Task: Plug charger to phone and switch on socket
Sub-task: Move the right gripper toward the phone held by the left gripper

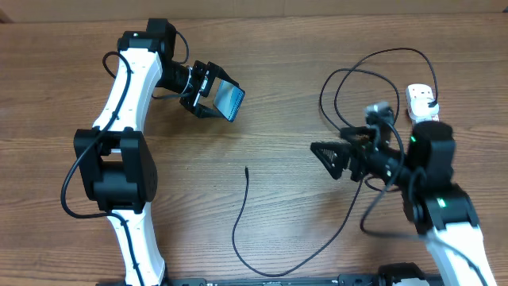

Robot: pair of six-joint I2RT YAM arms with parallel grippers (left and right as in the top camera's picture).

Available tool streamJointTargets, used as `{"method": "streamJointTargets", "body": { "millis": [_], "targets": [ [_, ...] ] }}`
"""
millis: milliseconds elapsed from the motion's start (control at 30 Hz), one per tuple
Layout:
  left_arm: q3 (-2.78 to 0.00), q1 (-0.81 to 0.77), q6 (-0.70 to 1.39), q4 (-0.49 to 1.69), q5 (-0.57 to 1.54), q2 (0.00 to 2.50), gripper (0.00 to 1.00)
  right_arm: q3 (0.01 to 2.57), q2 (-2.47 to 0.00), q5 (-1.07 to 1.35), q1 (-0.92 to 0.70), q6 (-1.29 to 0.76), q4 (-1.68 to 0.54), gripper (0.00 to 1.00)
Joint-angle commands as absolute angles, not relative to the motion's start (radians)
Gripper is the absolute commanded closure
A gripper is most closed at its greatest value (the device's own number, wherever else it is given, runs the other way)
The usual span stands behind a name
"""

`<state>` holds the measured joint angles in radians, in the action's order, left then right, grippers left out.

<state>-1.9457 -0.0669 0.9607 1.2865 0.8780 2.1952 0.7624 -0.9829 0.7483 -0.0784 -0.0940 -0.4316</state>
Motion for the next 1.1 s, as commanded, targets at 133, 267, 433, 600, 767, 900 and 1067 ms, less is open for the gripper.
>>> {"method": "streamJointTargets", "body": {
  "millis": [133, 267, 433, 600, 767, 900, 1067],
  "targets": [
    [-1.975, -0.073, 0.952, 1.286, 0.837, 2.189, 0.96, 0.791, -1.246, 1.23, -0.077, -0.109, -0.246, 0.0],
    [-1.975, -0.073, 0.977, 1.287, 0.773, 2.189, 0.96, 0.791, -1.282, 1.285, -0.078, -0.109, -0.226, 0.0],
    [-1.975, -0.088, 0.99, 1.286, 0.699, 2.189, 0.96, 0.791, -1.285, 1.285, -0.078, -0.109, -0.237, 0.0],
    [-1.975, -0.115, 1.01, 1.284, 0.668, 2.189, 0.96, 0.791, -1.285, 1.273, -0.078, -0.161, -0.237, 0.0],
    [-1.975, -0.139, 1.034, 1.282, 0.627, 2.189, 0.96, 0.791, -1.285, 1.109, -0.078, -0.352, -0.241, 0.0],
    [-1.975, -0.152, 1.067, 1.283, 0.556, 2.189, 0.96, 0.791, -1.285, 0.916, -0.078, -0.562, -0.254, 0.0],
    [-1.975, -0.176, 1.156, 1.282, 0.522, 2.189, 0.96, 0.79, -1.285, 0.682, -0.103, -0.741, -0.323, 0.0]
  ]
}}
